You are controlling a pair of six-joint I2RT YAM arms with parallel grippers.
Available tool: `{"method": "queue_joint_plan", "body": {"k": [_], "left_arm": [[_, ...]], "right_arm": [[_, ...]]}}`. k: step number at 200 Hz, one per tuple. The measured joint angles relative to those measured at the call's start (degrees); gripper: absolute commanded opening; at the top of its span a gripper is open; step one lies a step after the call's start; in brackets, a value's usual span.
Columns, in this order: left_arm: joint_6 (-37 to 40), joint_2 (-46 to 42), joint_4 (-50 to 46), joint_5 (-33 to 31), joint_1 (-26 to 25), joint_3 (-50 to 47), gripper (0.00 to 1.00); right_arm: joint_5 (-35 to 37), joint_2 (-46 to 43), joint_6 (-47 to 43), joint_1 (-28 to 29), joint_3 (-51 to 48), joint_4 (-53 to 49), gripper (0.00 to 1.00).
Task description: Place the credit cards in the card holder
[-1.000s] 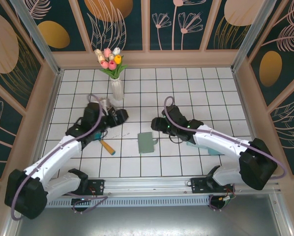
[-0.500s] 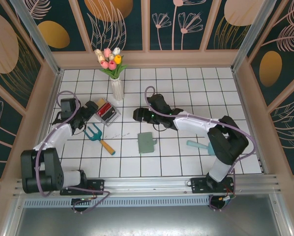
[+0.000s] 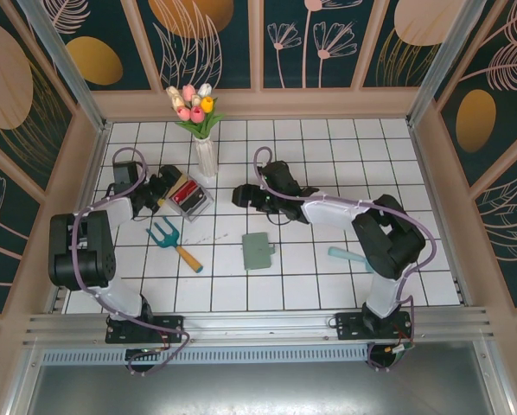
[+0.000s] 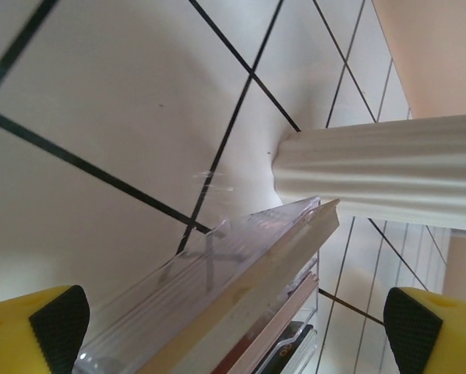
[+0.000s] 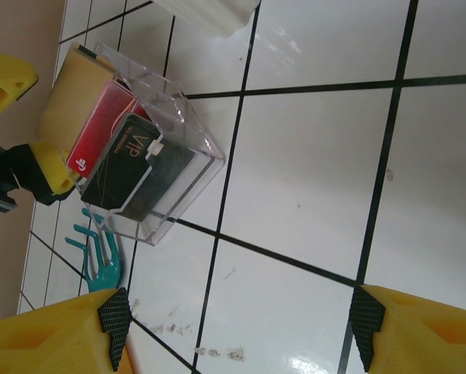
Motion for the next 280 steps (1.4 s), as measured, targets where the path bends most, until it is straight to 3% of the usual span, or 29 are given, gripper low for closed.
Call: {"method": "queue_joint_plan", "body": {"k": [69,185,225,280], "left_arm": [[5.27,4.52,2.25,7.32,-2.69,1.97,0.93],[7.06,6.71,3.30,10.23,-5.62,2.40,0.92],[6.97,6.88,4.00,10.38,-7.08,2.38,0.92],[2.93,6.88,8.85,10.73,-12.68,0.59,0.92]], "right_arm": [[-4.24,6.03,-2.43,-2.03,2.36,2.95,0.75],[-17.79,27.80,-3.41,-4.76,29.11,4.28,0.65],[-21.75,27.78,-3.10,-4.76,26.36,6.40,0.62],[-21.79,15.69,-1.62,-5.42,5.57,11.65,0.61]]}}
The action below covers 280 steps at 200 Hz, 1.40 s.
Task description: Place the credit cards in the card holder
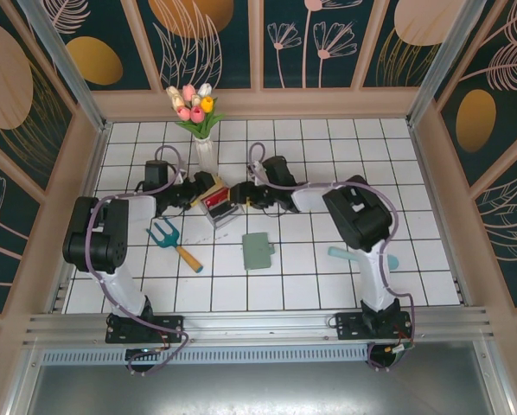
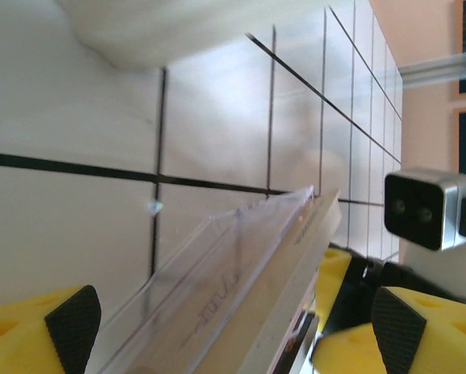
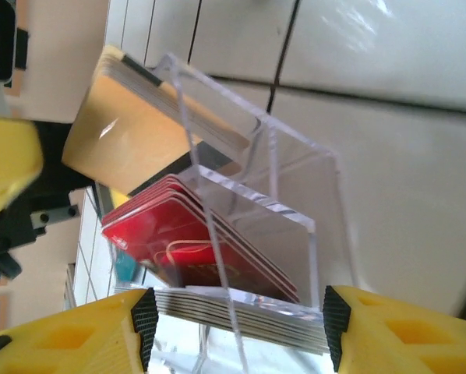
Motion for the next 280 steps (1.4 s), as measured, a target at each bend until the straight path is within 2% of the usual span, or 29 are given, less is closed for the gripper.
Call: {"method": "queue_joint_plan", "body": {"k": [37,66,94,155,193,214,233,254,280], "left_arm": [[-4.44,0.24,4.35,-1.27,-6.82,-0.81,0.92],[-7.21,4.09,6.58,-2.89,-12.31,2.95,0.92],[-9.92,9.44,8.22,-3.56,-16.87,9.33,0.92],[-12.09,21.38,5.70,-1.97,-24.65,30.25,0.92],[-10.01,22.25,-1.86,-3.39,-26.29,36.09,0.96],[-6.40,18.78,-9.07,-8.63,-26.27,35.67,0.98],[-4.37,11.43,-12.70,-14.34,-26.14,30.67,0.98],[-4.07,1.11,-13.33,-19.87,-26.03,21.81,0.98],[-5.70,-11.23,-11.37,-24.26,-26.01,7.96,0.96]], "right_arm": [[2.29,-10.32,1.99,-0.24,-14.29,3.45,0.61],[5.09,-16.24,3.85,-0.68,-22.73,5.05,0.61],[8.55,-22.01,5.95,-1.03,-29.24,5.77,0.62],[14.75,-34.69,10.73,-1.88,-38.99,7.43,0.65],[22.23,-46.01,10.97,-2.64,-41.03,-0.63,0.68],[26.58,-52.09,8.59,-4.63,-40.74,-6.78,0.72],[28.04,-54.01,5.35,-7.56,-38.71,-11.65,0.72],[28.04,-51.89,0.87,-9.81,-33.33,-16.81,0.73],[28.06,-44.76,-5.49,-9.33,-23.65,-21.84,0.70]]}}
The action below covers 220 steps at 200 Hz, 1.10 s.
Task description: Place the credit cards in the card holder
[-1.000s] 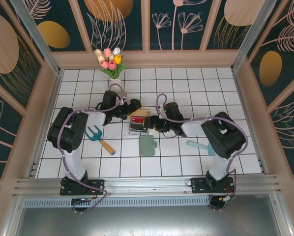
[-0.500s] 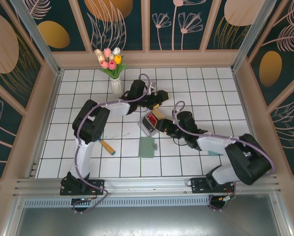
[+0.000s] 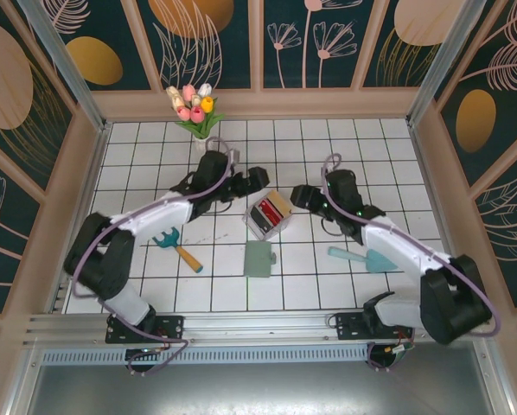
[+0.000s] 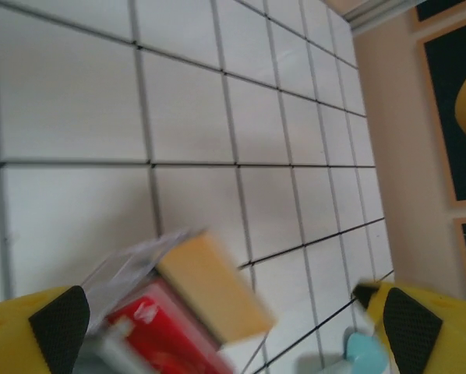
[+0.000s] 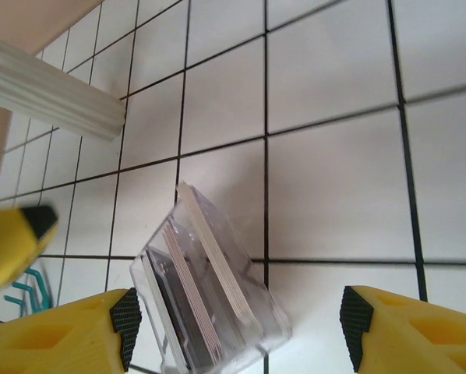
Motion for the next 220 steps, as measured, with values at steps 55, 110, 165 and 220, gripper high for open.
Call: {"method": "queue_joint_plan", "body": {"k": [55,110,165,220], "left_arm": [[-7.23,-2.82,6.91,2.58,-0.02,-15.58,0.81],[-9.40,1.18,9.88,2.58,-0.02,-14.93,0.76],[-10.23,5.66,10.84,2.60,-0.02,-14.10,0.74],[-10.54,7.54,12.28,2.49,-0.02,-13.99,0.69]], "right_arm": [[6.27,15.82,-13.40,5.88,16.81,-12.22,0.66],[13.64,23.17,-21.27,9.53,25.49,-20.59,0.67],[15.26,27.19,-25.05,9.99,29.29,-24.33,0.68],[17.18,28.72,-27.45,10.67,31.23,-27.45,0.68]]}}
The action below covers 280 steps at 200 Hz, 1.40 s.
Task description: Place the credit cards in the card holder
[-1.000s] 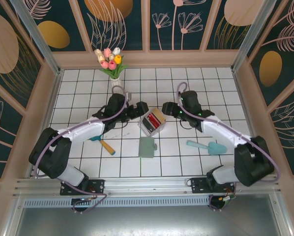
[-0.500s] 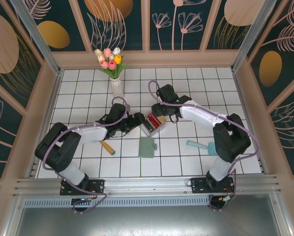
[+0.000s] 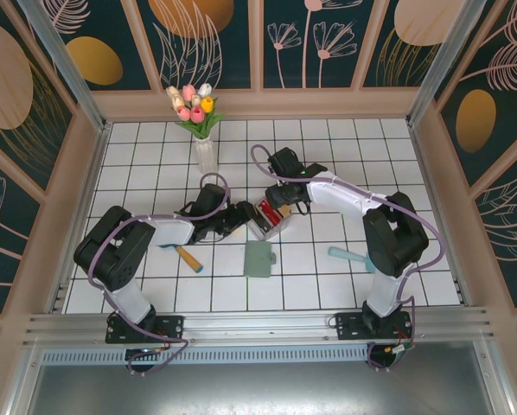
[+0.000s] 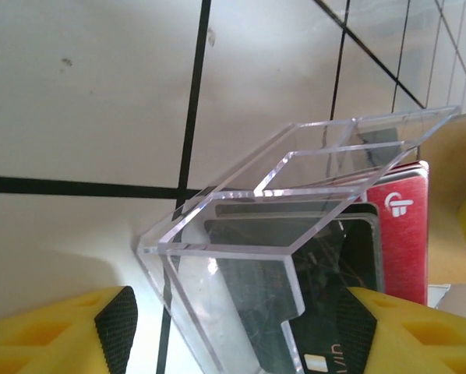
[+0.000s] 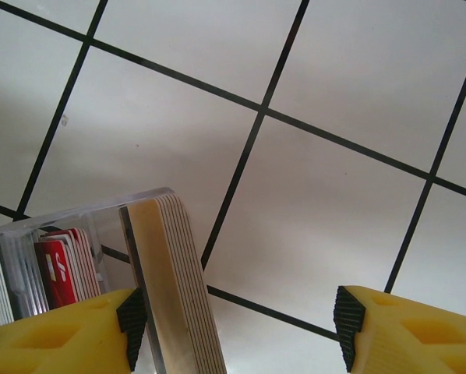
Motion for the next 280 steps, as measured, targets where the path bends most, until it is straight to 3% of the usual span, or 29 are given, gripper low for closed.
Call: {"method": "queue_joint_plan", "body": {"k": [126,256,280], "left_arm": [[-0.35,1.29,1.66,-0.31,0.00,0.00,0.64],[-0.33,2.62,4.26,-0.50,0.00,-0.13,0.58],[-0.33,2.84,4.66,-0.35,0.00,-0.09,0.58]], "right_arm": [[6.97,2.58,-6.16,2.16,1.44,-1.51,0.68],[9.94,2.58,-6.99,2.67,2.27,-2.12,0.52],[9.92,2.58,-7.21,2.78,2.29,-2.21,0.44]]}}
